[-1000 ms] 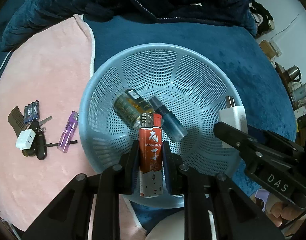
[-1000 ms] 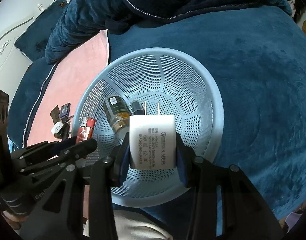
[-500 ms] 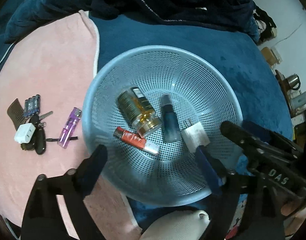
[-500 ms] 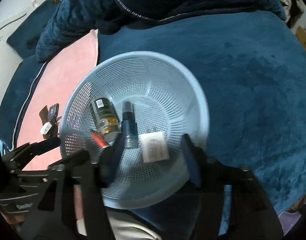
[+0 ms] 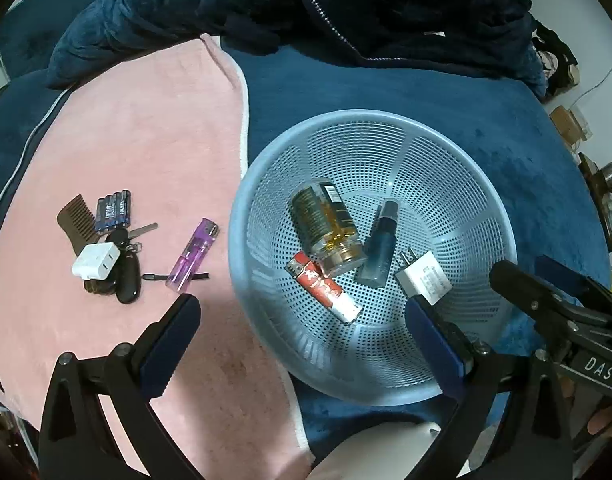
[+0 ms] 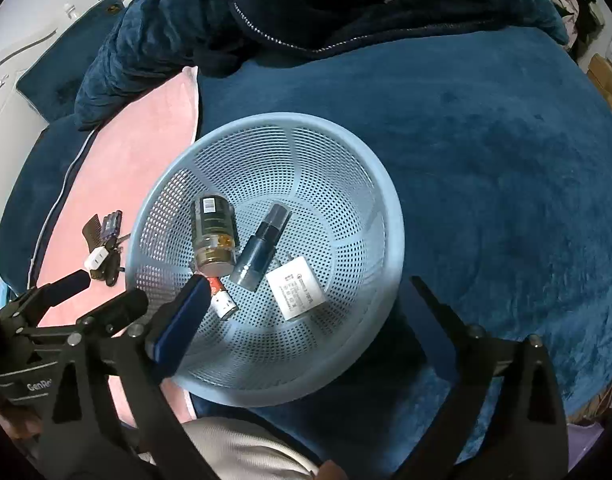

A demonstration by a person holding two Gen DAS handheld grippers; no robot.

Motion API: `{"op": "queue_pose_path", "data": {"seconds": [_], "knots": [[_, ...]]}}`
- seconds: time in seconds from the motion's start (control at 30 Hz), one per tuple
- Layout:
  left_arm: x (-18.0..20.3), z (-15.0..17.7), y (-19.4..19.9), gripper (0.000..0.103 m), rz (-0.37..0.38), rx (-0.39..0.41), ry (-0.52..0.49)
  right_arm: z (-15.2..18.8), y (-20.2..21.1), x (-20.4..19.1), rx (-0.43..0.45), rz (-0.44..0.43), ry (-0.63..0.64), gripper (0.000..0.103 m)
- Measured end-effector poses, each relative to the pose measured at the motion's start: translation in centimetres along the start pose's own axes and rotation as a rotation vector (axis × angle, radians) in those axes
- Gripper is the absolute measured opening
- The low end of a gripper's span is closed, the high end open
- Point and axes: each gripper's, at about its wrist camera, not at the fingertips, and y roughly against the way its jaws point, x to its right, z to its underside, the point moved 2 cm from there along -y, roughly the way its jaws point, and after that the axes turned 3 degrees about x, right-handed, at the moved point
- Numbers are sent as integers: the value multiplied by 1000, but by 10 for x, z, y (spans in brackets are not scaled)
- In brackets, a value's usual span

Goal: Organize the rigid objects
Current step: 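Open both grippers to drop the lighter and adapter into the basket, then withdraw both grippers from the basket toward the remaining items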

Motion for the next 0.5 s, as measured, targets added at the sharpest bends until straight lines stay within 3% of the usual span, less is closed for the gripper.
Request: {"op": "queue_pose_path", "data": {"seconds": [0.5], "knots": [[-21, 5, 9, 102, 5, 18, 19, 9, 4, -20, -3, 21, 28, 97]]}}
